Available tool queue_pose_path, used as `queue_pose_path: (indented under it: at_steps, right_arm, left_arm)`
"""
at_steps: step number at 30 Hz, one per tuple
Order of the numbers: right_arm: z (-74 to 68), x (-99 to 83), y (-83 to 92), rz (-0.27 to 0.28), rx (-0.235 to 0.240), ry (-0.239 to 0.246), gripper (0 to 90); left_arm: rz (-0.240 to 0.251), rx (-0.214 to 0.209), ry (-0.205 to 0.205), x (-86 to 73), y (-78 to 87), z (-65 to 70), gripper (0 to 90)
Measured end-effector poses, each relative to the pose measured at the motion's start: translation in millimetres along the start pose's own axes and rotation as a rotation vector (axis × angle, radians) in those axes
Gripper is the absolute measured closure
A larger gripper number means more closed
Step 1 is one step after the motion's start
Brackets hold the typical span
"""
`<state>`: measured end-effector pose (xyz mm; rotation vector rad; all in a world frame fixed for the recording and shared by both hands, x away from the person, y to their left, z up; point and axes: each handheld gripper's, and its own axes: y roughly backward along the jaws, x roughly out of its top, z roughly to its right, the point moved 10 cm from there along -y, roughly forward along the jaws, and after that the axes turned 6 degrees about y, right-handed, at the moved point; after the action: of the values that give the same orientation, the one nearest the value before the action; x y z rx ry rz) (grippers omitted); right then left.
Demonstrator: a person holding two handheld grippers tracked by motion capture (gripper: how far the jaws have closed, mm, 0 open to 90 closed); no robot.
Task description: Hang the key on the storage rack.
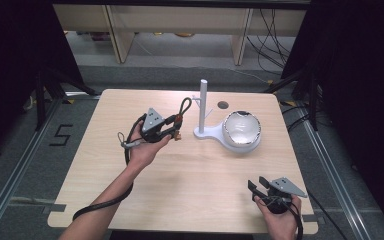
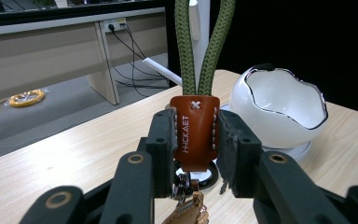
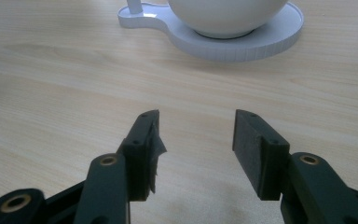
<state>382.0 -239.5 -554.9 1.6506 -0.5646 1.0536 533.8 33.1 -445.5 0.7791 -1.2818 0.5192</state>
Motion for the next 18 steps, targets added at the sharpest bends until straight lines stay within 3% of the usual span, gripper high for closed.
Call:
queue_pose_path:
  at_steps: [1, 2, 3, 4, 5, 10, 11, 12, 14, 18]
  right_arm:
    - [1.6, 0.6, -0.3, 0.005, -0.004, 0.017, 51.9]
    - [-0.2, 0.1, -0.2, 0.001, 0.002, -0.001, 51.9]
    - [3.5, 1.5, -0.7, 0.013, -0.008, 0.038, 51.9]
    - [0.1, 0.1, 0.0, 0.000, 0.000, 0.002, 52.0]
    - [-0.4, -0.1, 0.2, -0.001, 0.000, -0.004, 52.0]
    - [-0.4, 0.0, 0.1, -0.001, 0.001, -0.003, 51.9]
    - [3.5, 1.5, -0.6, 0.013, -0.007, 0.040, 51.9]
    - [3.3, 1.3, -0.5, 0.012, -0.005, 0.040, 51.9]
    - [-0.4, -0.2, 0.2, -0.001, 0.003, -0.004, 51.9]
    - [1.1, 0.5, -0.6, 0.010, -0.003, 0.009, 51.9]
  left_arm:
    - [0.001, 0.000, 0.000, 0.6, -0.7, 0.2, 67.6]
    - [0.000, 0.000, -0.001, 0.9, -1.4, 0.3, 67.6]
    - [-0.001, 0.000, 0.000, 1.3, -2.0, 0.7, 67.6]
    - [-0.001, -0.001, -0.001, 1.8, -2.7, 1.0, 67.6]
    - [-0.002, -0.002, -0.003, 2.2, -3.4, 1.3, 67.6]
    - [-0.002, -0.003, -0.002, 4.2, -7.1, 1.3, 67.6]
    - [-0.005, -0.002, -0.004, 4.5, -7.6, 1.0, 67.6]
    - [-0.003, -0.002, -0.002, 5.0, -8.6, 1.0, 67.6]
    - [-0.007, 0.000, -0.001, 5.4, -9.9, 0.6, 67.6]
    - [-0.013, 0.005, -0.001, 5.5, -12.7, 0.2, 67.6]
